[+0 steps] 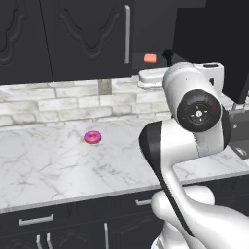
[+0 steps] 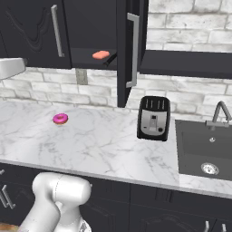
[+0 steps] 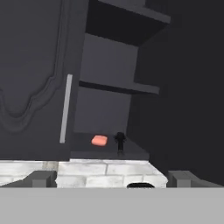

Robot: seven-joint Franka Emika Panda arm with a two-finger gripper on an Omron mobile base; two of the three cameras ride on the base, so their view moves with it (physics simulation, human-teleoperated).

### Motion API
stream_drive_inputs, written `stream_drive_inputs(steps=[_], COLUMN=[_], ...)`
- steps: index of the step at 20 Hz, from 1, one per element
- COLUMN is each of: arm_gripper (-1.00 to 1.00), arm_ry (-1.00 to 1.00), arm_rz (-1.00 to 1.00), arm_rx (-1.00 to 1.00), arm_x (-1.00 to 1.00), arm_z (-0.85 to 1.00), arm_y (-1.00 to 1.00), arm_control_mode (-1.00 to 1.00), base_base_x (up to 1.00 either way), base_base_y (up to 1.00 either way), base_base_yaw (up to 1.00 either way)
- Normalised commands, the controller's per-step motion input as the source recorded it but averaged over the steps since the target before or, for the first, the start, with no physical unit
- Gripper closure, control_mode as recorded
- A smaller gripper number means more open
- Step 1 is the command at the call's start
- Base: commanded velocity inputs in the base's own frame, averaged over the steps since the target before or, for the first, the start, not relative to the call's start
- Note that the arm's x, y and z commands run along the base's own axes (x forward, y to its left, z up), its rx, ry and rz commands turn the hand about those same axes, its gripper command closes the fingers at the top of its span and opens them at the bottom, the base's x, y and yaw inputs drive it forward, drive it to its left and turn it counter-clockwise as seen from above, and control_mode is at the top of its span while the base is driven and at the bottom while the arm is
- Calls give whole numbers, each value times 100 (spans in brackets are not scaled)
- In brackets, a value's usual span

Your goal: Pick the bar soap and dish brush from the cabinet and place them on the counter.

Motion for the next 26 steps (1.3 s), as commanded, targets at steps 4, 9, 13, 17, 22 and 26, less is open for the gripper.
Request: stream_drive_inputs(steps=[4, 9, 13, 17, 22, 26], arm_gripper=[-100, -100, -100, -100, -100, -100], arm_ry=[-22, -25, -15, -6, -2, 3], arm_rz=[11, 8, 10, 8, 1, 0], arm_rx=[0, 0, 0, 0, 0, 0], arm_x=[0, 0, 0, 0, 2, 18], arm_z=[1, 5, 4, 4, 1, 0], arm_y=[28, 3, 0, 0, 0, 0], arm_control_mode=[-100, -100, -100, -100, -100, -100], base_base_x=[0, 0, 0, 0, 0, 0], base_base_y=[0, 0, 0, 0, 0, 0], base_base_yaw=[0, 0, 0, 0, 0, 0])
